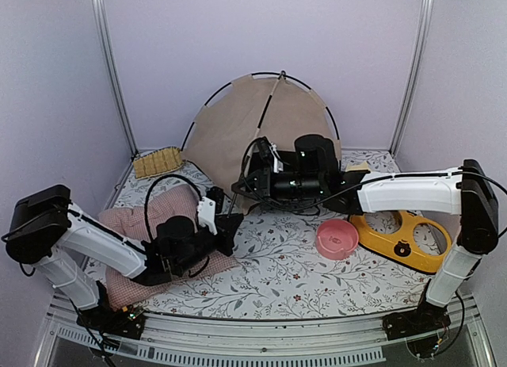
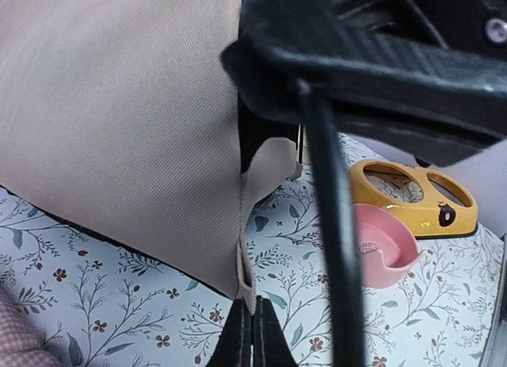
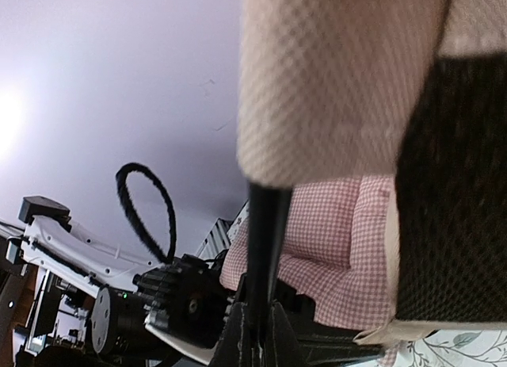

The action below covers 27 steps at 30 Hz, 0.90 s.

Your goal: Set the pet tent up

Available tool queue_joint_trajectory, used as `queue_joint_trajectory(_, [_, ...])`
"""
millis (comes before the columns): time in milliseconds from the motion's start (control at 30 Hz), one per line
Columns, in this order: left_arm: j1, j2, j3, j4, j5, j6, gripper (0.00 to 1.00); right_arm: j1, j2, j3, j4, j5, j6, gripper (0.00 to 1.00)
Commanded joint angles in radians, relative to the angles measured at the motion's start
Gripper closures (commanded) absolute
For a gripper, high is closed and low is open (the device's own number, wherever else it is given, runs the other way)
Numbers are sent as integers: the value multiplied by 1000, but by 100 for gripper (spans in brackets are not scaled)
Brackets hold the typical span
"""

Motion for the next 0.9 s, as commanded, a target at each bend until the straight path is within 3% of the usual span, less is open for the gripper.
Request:
queue_joint_trajectory(0, [-61,-24,-19,-86,-60,69,100,-36,-55,-24,85,183,-31,100])
queue_joint_trajectory(867, [-100,-104,-25,-179,-92,130,100,-39,-65,-52,70,294,-64,100])
